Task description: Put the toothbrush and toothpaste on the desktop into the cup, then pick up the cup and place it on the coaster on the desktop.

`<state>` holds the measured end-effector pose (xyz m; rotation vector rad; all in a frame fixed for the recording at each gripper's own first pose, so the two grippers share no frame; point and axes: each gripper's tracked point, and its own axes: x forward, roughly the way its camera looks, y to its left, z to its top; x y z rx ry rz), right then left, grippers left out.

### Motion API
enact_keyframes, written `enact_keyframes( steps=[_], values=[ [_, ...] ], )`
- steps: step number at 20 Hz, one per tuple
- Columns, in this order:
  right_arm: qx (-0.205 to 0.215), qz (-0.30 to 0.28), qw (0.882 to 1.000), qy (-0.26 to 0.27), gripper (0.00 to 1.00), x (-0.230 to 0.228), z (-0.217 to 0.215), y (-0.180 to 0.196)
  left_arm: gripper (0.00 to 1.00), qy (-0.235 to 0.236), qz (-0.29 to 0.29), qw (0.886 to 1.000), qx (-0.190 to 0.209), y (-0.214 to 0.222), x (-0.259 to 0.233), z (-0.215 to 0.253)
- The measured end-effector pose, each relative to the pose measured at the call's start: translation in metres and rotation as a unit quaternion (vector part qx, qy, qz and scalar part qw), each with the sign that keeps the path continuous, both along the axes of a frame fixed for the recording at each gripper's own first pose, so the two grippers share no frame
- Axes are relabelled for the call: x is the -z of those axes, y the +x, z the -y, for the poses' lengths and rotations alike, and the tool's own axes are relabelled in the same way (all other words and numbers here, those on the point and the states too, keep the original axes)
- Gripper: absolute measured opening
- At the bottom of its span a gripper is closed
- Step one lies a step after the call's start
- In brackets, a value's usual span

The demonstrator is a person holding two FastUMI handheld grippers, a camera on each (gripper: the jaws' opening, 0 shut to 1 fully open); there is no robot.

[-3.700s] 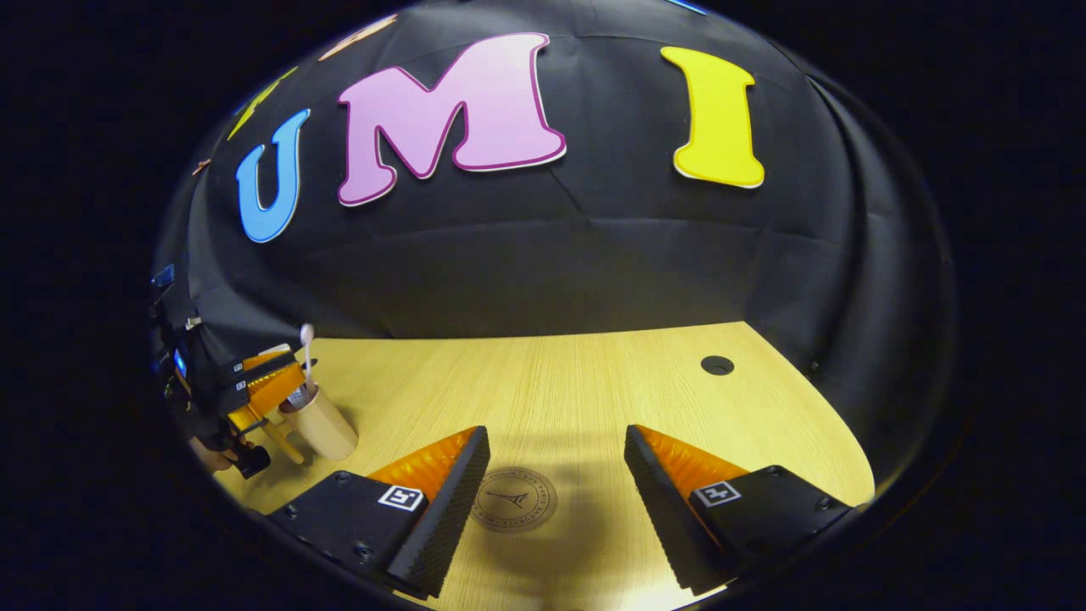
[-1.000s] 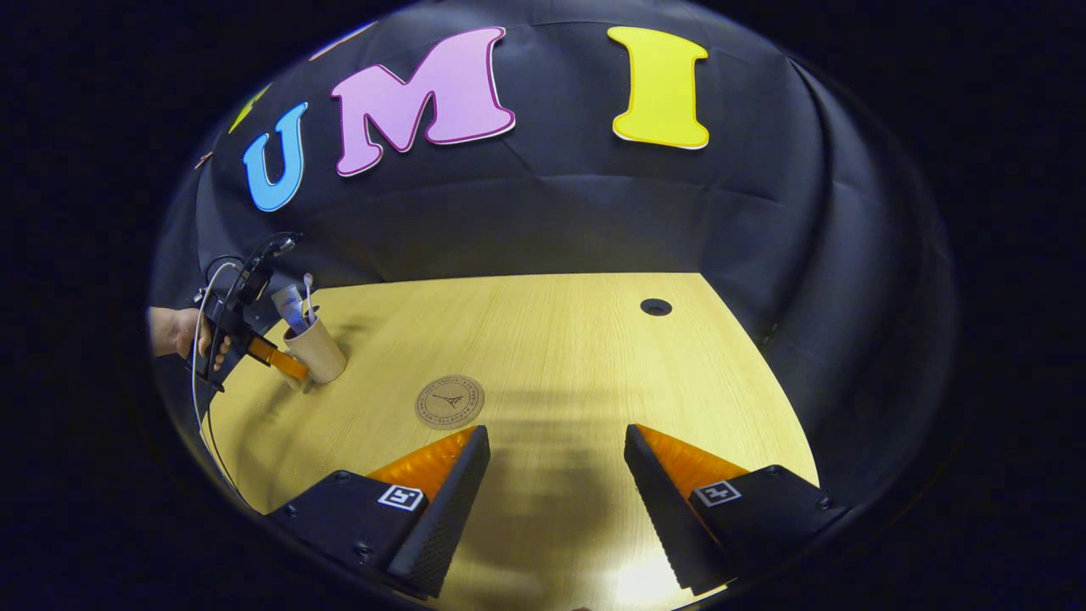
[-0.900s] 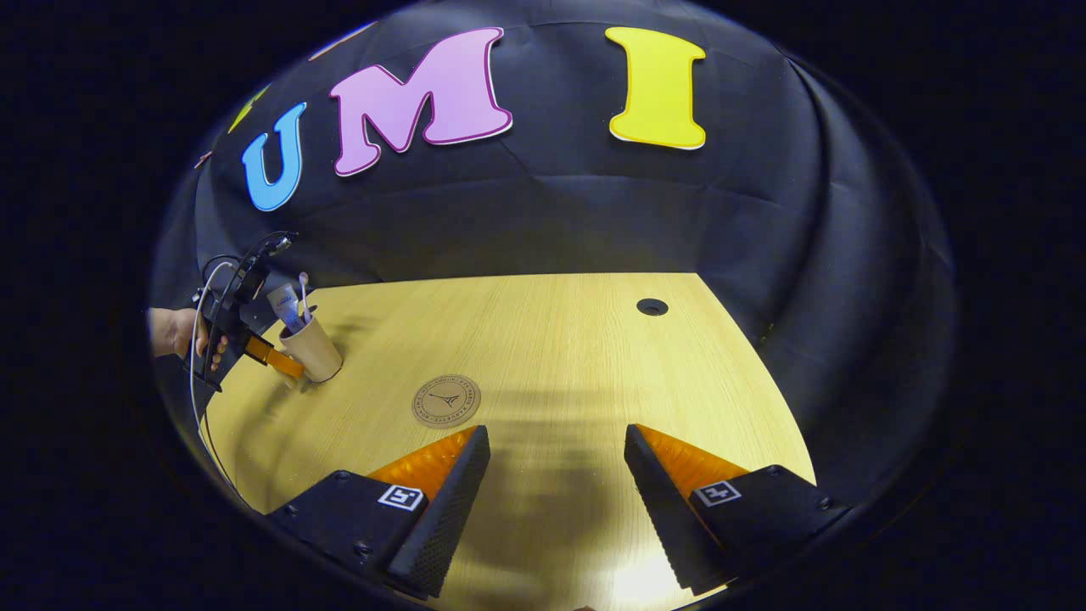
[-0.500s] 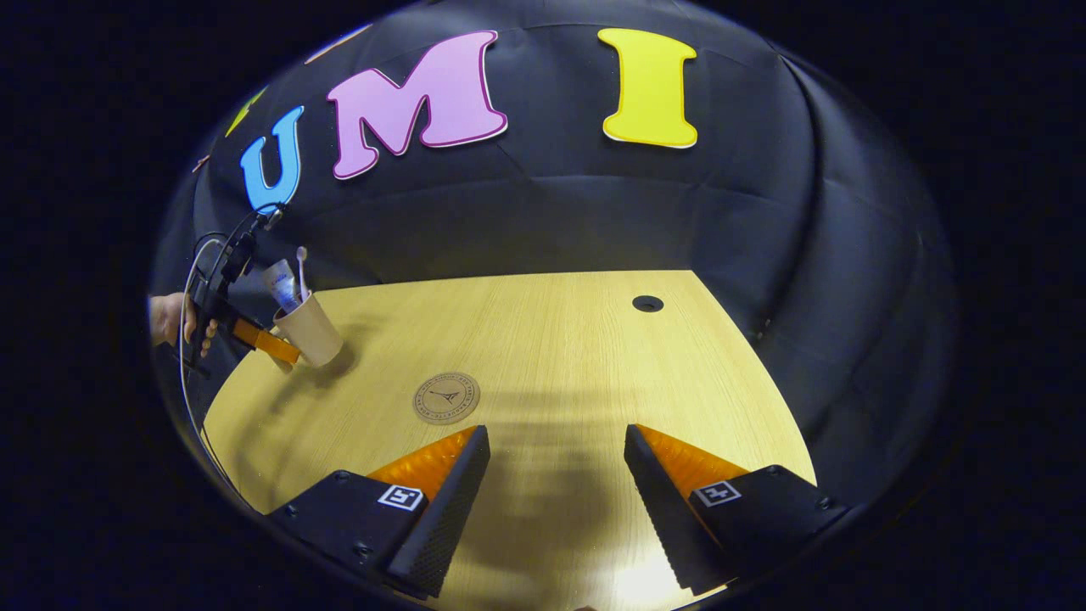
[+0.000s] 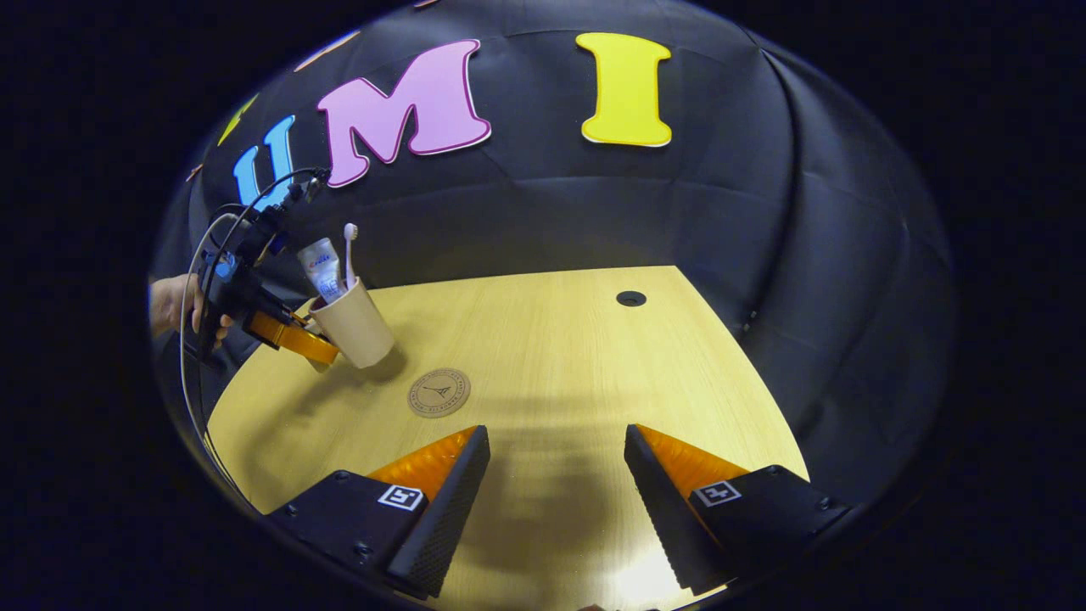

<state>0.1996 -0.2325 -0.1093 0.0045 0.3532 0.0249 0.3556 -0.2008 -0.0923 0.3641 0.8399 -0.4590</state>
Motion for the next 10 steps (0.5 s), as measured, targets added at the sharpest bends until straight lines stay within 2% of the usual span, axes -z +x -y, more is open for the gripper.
enact_keyframes(
  steps=[3,4,5,10],
  values=[
    [0.013,-0.001,1.0,0.012,0.99,0.003,0.009,-0.006,0.31,0.005,-0.015,0.999,0.034,0.003,0.011,0.03],
    [0.015,-0.003,1.0,0.016,0.98,0.004,0.011,-0.007,0.27,0.009,-0.017,0.999,0.045,0.004,0.015,0.039],
    [0.018,-0.004,1.0,0.018,0.98,0.006,0.013,-0.009,0.27,0.018,-0.02,0.998,0.058,0.007,0.019,0.05],
    [0.021,-0.008,1.0,0.019,0.98,0.011,0.017,-0.014,0.28,0.023,-0.045,0.996,0.072,0.018,0.031,0.062]
  ],
)
